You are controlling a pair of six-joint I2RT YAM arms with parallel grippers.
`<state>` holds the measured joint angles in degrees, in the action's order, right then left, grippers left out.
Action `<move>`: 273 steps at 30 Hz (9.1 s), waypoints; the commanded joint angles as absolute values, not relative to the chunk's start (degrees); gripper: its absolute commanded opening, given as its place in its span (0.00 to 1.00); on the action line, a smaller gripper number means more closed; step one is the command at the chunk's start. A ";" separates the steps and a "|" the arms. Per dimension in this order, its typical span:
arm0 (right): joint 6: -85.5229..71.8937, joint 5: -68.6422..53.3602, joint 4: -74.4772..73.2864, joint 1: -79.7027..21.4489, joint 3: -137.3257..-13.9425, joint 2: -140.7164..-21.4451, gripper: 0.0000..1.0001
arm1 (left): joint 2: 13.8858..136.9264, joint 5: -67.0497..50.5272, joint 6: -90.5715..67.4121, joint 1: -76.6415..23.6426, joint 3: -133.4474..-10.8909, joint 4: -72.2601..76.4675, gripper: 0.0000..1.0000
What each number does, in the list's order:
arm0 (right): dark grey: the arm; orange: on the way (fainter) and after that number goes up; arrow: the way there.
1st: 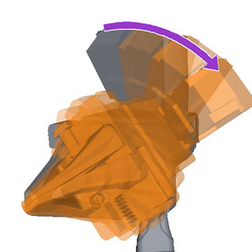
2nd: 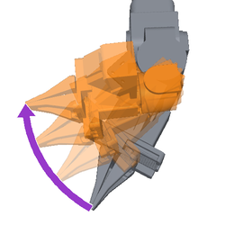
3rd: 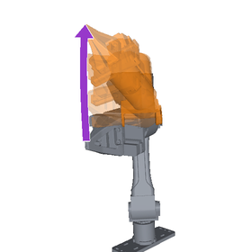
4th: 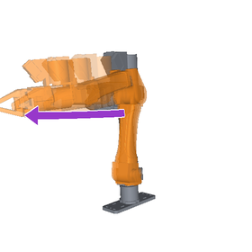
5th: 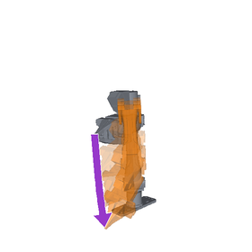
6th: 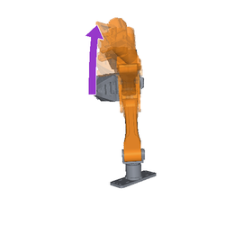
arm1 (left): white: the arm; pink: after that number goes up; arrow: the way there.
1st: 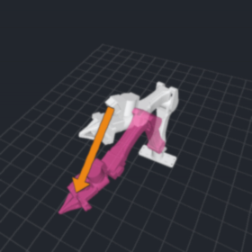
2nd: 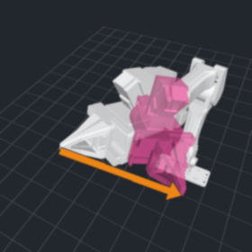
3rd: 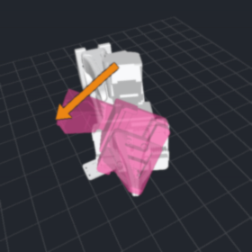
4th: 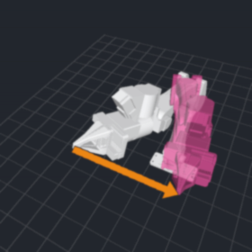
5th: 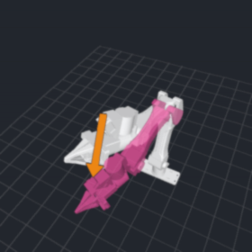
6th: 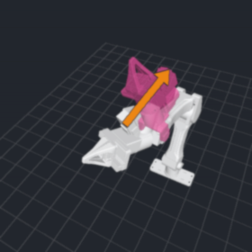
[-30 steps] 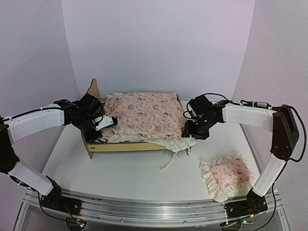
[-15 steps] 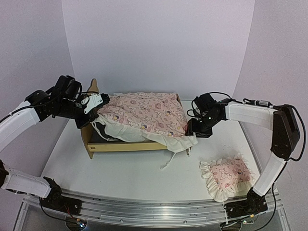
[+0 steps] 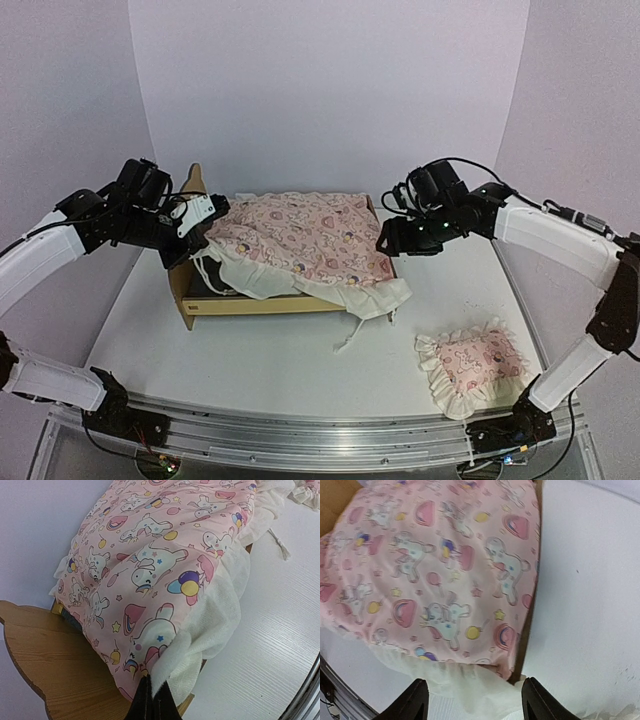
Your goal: Set up the pet bed
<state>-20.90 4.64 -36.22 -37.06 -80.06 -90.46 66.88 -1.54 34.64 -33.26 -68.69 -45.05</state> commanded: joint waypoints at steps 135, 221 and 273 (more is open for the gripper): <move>-30.62 -4.91 31.91 -59.97 -89.34 -123.01 0.00 | 65.85 -13.00 46.86 -29.77 -55.50 -40.16 0.39; -27.47 -5.36 26.88 -58.32 -89.53 -121.54 0.00 | 79.33 -19.36 25.48 -29.71 -53.31 -26.05 0.10; -27.82 -6.13 26.54 -58.24 -90.53 -122.24 0.00 | 78.36 -20.12 28.05 -29.71 -51.56 -26.69 0.05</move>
<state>-28.32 -6.04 25.52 -58.46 -88.42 -124.44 78.19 -19.44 28.71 -29.82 -51.48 -29.27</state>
